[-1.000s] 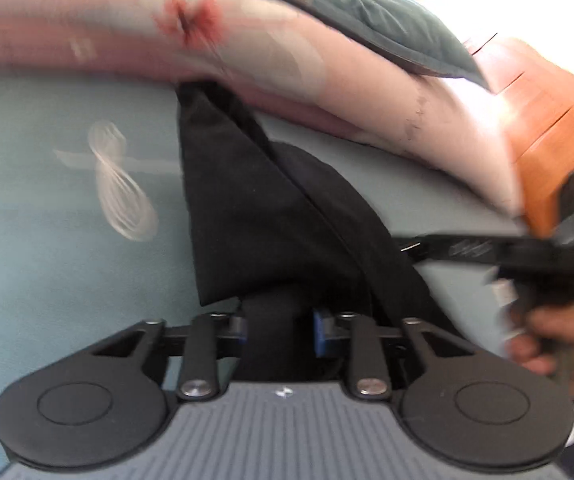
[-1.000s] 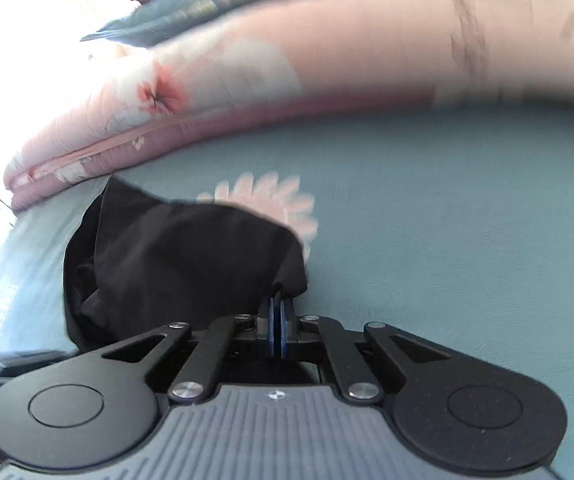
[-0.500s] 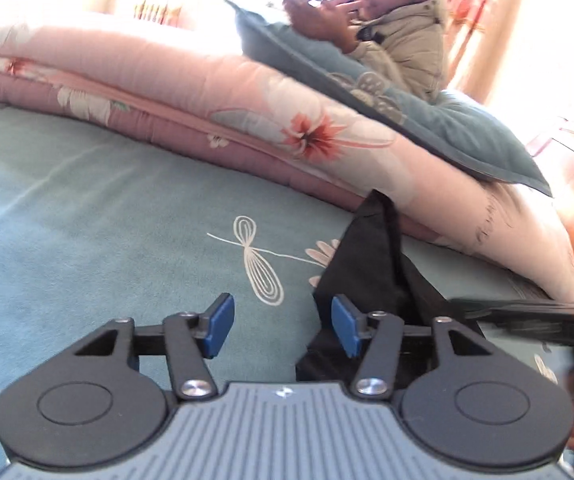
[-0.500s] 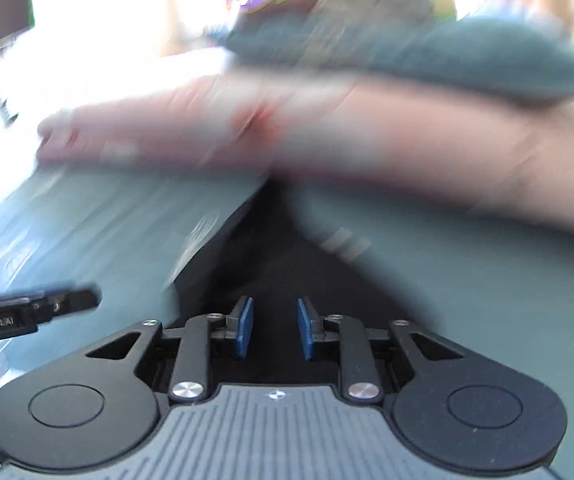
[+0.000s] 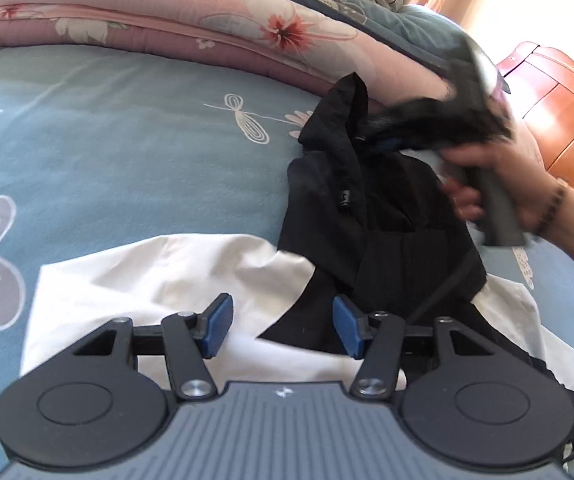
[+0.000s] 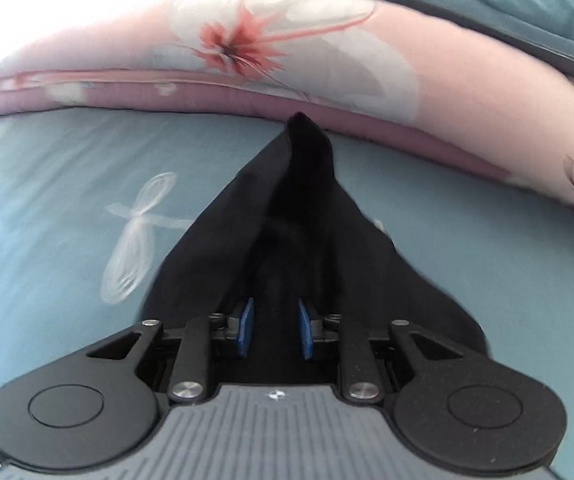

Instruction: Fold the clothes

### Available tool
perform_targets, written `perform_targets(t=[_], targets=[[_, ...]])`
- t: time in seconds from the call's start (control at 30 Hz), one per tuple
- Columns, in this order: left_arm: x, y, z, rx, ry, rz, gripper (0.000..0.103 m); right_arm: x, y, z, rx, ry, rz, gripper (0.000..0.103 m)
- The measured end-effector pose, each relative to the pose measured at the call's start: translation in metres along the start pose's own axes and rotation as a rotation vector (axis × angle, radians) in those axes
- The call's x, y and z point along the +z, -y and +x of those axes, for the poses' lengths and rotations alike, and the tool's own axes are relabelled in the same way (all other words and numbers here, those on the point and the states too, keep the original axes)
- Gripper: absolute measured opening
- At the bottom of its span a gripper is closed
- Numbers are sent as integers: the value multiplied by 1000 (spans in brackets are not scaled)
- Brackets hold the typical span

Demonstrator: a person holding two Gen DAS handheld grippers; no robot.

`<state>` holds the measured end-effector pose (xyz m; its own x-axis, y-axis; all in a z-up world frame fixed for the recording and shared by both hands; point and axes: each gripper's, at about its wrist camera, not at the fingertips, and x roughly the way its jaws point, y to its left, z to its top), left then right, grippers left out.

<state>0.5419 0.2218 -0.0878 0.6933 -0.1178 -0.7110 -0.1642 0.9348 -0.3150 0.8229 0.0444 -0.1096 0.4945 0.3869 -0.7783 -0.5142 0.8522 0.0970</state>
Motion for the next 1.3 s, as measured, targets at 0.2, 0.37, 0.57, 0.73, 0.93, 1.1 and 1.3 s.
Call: perform_targets(t=[0.2,0.37,0.57,0.73,0.93,1.1,1.3], targets=[[-31,-6,-57,61,-59,39,57,-107,22,-141,19,-103,99,44],[-60,0,-90,108,-165,80,61,-218,22,-227,-89,-272,262,53],[-85,4,-98,146,-159,128,62,-327,12,-266,-94,-233,573,57],[-104,5,-100,174,-133,158,62,-367,11,-244,-110,-79,867,64],[-124,9,-103,217,-116,171,63,-392,36,-240,-4,112,1127,41],[-134,16,-113,223,-143,161,63,-359,32,-257,63,92,1004,5],[-131,29,-137,201,-69,209,65,-279,19,-312,95,220,721,4]])
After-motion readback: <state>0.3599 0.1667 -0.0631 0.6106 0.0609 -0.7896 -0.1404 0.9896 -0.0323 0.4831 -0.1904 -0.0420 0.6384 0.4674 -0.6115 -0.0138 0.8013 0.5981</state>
